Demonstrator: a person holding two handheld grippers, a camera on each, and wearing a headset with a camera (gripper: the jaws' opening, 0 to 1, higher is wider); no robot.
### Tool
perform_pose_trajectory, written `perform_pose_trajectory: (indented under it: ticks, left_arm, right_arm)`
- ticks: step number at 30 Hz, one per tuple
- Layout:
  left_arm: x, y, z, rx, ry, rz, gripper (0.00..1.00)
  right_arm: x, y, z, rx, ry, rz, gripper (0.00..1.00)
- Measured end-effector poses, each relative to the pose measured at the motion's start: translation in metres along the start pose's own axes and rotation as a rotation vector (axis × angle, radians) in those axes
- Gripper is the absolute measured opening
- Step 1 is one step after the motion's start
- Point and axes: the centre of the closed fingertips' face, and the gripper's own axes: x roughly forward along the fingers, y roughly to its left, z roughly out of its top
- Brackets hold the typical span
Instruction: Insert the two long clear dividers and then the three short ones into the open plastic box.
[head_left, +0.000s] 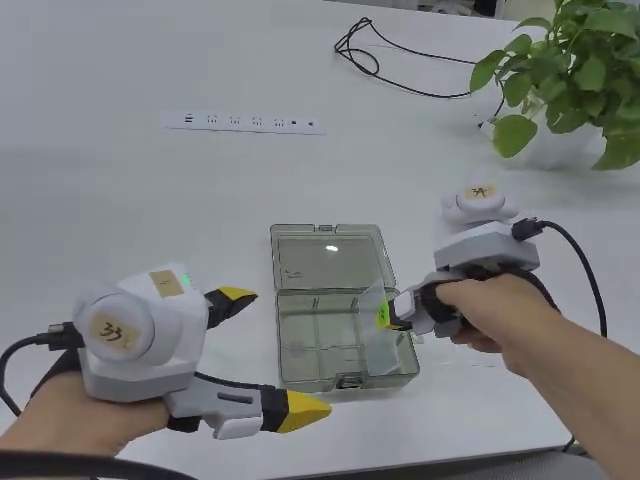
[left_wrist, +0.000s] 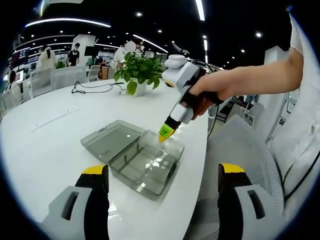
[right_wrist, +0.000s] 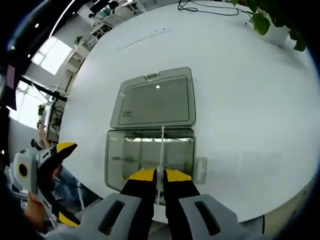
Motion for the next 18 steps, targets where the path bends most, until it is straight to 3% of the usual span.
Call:
perform_pose_trajectory:
  ticks: [18]
  left_arm:
    - [0.0017,-0.0002,-0.002,-0.006,0.006,-0.003,0.92]
  right_arm:
    - [0.0048,0.0092,0.0017,-0.083,0.003,-0.016,0.07]
